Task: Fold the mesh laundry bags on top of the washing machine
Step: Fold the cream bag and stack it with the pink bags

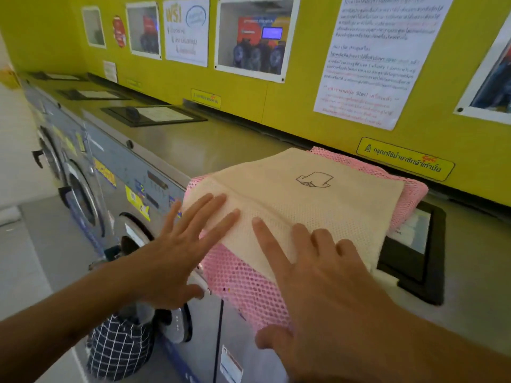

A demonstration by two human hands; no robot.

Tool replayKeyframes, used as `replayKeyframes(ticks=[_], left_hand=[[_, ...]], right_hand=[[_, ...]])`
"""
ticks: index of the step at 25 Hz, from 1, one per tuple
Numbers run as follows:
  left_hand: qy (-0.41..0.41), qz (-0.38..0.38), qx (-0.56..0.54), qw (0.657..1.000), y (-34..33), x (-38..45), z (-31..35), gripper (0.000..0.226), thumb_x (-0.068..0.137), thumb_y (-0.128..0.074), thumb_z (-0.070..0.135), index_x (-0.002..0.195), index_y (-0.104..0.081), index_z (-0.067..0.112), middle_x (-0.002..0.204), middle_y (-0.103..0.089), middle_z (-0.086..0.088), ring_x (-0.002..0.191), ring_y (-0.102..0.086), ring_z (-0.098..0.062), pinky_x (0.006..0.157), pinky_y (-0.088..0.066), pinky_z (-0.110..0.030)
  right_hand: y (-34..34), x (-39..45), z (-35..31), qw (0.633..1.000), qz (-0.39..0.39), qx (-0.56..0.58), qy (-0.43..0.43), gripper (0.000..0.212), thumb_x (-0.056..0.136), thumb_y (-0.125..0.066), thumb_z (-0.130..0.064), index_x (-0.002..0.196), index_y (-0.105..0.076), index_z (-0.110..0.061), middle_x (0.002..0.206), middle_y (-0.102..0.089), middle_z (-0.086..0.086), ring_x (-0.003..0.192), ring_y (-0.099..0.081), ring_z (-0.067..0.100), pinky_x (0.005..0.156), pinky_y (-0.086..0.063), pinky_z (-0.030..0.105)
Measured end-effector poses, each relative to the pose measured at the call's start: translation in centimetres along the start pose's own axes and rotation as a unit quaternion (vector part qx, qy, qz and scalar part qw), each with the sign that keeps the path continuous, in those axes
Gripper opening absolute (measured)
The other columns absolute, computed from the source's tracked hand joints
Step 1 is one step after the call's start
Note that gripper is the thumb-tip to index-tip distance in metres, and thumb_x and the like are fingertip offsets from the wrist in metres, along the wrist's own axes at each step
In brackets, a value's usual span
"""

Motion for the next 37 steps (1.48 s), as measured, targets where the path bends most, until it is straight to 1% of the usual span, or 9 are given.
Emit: replayKeyframes(ticks=[4, 7, 12, 15, 19, 22, 28, 33, 37], left_hand=[[0.015, 0.088, 0.020, 0.996, -2.4, 1.1, 0.3, 0.131, 0.062, -0.069, 0.062, 0.151, 0.013, 0.015, 0.158, 0.011, -0.026, 0.147, 0.010, -0.040, 0.113, -0.003, -0.069], [0.040, 0.177, -0.009, 0.983, -1.4, 2.1, 0.0, 0.116, 0.066, -0.062, 0.056, 0.152, 0.004, 0.013, 0.157, -0.006, -0.027, 0.148, -0.004, -0.041, 0.109, -0.015, -0.070], [0.027, 0.255, -0.067, 0.964, 0.6, 1.8, -1.0, 0.116, 0.055, -0.074, 0.064, 0.146, -0.025, 0.010, 0.151, -0.034, -0.014, 0.141, -0.030, -0.032, 0.109, -0.022, -0.064], [0.021, 0.298, -0.099, 0.949, 3.1, 1.2, -1.3, 0.104, 0.055, -0.074, 0.068, 0.135, -0.042, 0.010, 0.136, -0.055, -0.007, 0.124, -0.050, -0.022, 0.109, -0.025, -0.060], [-0.037, 0.356, -0.130, 0.925, 8.5, 0.0, -0.3, 0.083, 0.056, -0.074, 0.062, 0.119, -0.046, 0.015, 0.111, -0.064, 0.005, 0.101, -0.052, -0.002, 0.113, -0.029, -0.048], [-0.088, 0.379, -0.156, 0.908, 13.3, -0.3, 0.3, 0.069, 0.057, -0.072, 0.044, 0.115, -0.048, 0.016, 0.111, -0.048, 0.031, 0.103, -0.048, -0.003, 0.110, -0.031, -0.021], [-0.114, 0.282, -0.256, 0.918, 20.9, 6.9, -0.5, 0.046, 0.068, -0.055, 0.029, 0.114, -0.058, 0.030, 0.103, -0.067, 0.016, 0.086, -0.063, -0.001, 0.072, -0.045, -0.016], [-0.024, 0.129, -0.249, 0.959, 21.7, 19.6, -2.8, 0.037, 0.076, -0.066, 0.055, 0.111, -0.063, 0.044, 0.106, -0.067, 0.022, 0.095, -0.061, 0.000, 0.079, -0.042, -0.026], [0.069, 0.116, -0.111, 0.985, 19.8, 27.7, -3.1, 0.063, 0.079, -0.068, 0.049, 0.135, -0.044, 0.033, 0.128, -0.059, -0.002, 0.111, -0.057, -0.024, 0.091, -0.045, -0.039]], right_hand=[[-3.1, 1.1, -0.2, 0.996, 0.044, -0.008, -0.076, 0.149, 0.018, -0.079, -0.078, 0.146, -0.033, -0.017, 0.125, -0.051, 0.042, 0.105, -0.052, 0.061, 0.086, -0.041, 0.068], [-3.7, 1.5, 0.0, 0.993, 0.047, -0.057, -0.090, 0.143, 0.037, -0.084, -0.066, 0.153, -0.019, -0.013, 0.128, -0.045, 0.034, 0.109, -0.043, 0.052, 0.090, -0.034, 0.060], [-0.3, 1.3, 1.0, 0.986, 0.131, -0.042, -0.093, 0.096, 0.062, -0.069, -0.024, 0.149, -0.031, -0.008, 0.097, -0.054, 0.017, 0.076, -0.047, 0.034, 0.064, -0.041, 0.046], [0.9, 0.8, 1.4, 0.990, 0.131, -0.011, -0.056, 0.082, 0.066, -0.064, -0.030, 0.143, -0.043, -0.010, 0.087, -0.061, 0.011, 0.069, -0.054, 0.030, 0.052, -0.049, 0.042], [3.3, -0.4, 1.5, 0.996, 0.062, 0.065, 0.010, 0.090, 0.082, -0.059, -0.023, 0.145, 0.005, -0.035, 0.118, -0.058, 0.000, 0.095, -0.057, 0.026, 0.074, -0.053, 0.040], [6.2, -1.9, 4.4, 0.975, 0.006, 0.221, -0.011, 0.083, 0.089, -0.060, -0.026, 0.135, 0.001, -0.060, 0.119, -0.062, -0.009, 0.096, -0.061, 0.015, 0.084, -0.052, 0.038], [11.8, 0.3, 13.9, 0.910, 0.025, 0.415, -0.003, 0.051, 0.090, -0.064, -0.019, 0.123, -0.045, -0.052, 0.110, -0.067, -0.016, 0.092, -0.068, 0.007, 0.078, -0.056, 0.036], [10.3, 5.8, 23.6, 0.883, -0.012, 0.459, -0.098, 0.059, 0.087, -0.070, -0.019, 0.136, -0.044, -0.040, 0.141, -0.042, -0.014, 0.116, -0.047, 0.002, 0.075, -0.045, 0.013], [5.1, 8.2, 29.1, 0.792, -0.059, 0.576, -0.196, 0.067, 0.086, -0.057, 0.006, 0.144, -0.042, -0.025, 0.137, -0.055, 0.005, 0.111, -0.063, 0.023, 0.093, -0.054, 0.044]])
Point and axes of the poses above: each hand's wrist, its own x-axis towards the middle knuckle, its own y-axis out of the back of the hand, z = x × y, the point moved 10 cm from there along x, towards the middle knuckle
